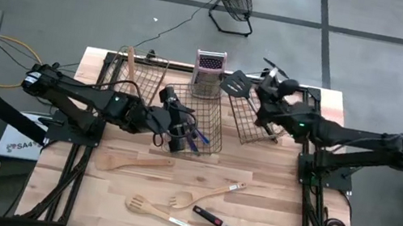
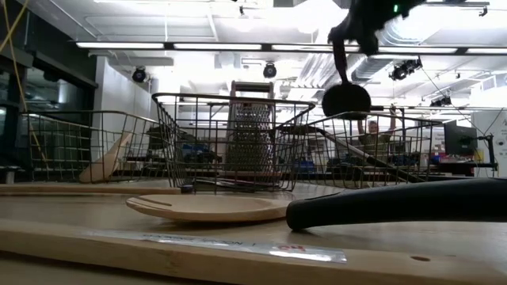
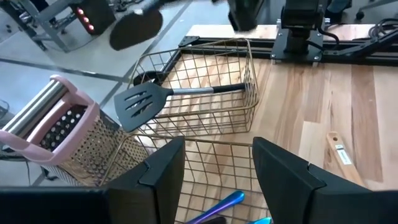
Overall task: Pick & Place Kitchen Items
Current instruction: Put the left black spatula into the right wire basket
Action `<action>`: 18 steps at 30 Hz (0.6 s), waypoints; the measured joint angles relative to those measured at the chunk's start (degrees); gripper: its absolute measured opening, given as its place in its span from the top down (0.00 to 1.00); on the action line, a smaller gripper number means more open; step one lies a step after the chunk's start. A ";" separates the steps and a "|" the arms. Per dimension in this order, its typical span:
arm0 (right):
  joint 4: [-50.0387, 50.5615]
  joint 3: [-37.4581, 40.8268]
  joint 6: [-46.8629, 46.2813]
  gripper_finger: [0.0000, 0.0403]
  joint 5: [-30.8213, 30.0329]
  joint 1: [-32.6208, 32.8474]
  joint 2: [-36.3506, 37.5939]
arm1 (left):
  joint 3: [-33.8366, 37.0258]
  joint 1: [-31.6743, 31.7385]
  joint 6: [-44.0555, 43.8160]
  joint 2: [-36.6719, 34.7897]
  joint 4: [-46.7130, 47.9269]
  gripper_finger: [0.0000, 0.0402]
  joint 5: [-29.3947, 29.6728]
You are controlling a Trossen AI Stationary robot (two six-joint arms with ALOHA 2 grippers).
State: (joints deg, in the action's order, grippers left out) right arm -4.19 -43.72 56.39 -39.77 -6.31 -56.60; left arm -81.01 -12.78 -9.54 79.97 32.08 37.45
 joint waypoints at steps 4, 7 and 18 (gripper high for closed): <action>5.44 0.02 5.60 0.90 -0.61 -1.19 -3.93 | 0.00 0.00 -0.25 0.01 0.00 0.54 0.00; 5.83 0.02 9.71 0.90 -1.61 -1.28 -7.38 | 0.00 0.00 -0.26 0.01 0.00 0.54 0.00; 12.21 0.02 8.32 0.90 -3.39 1.53 -11.70 | 0.00 0.00 -1.33 0.01 0.00 0.54 -1.03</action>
State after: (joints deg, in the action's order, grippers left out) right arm 8.03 -43.70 64.71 -43.16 -4.78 -68.30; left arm -81.01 -12.78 -10.87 79.99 32.08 36.42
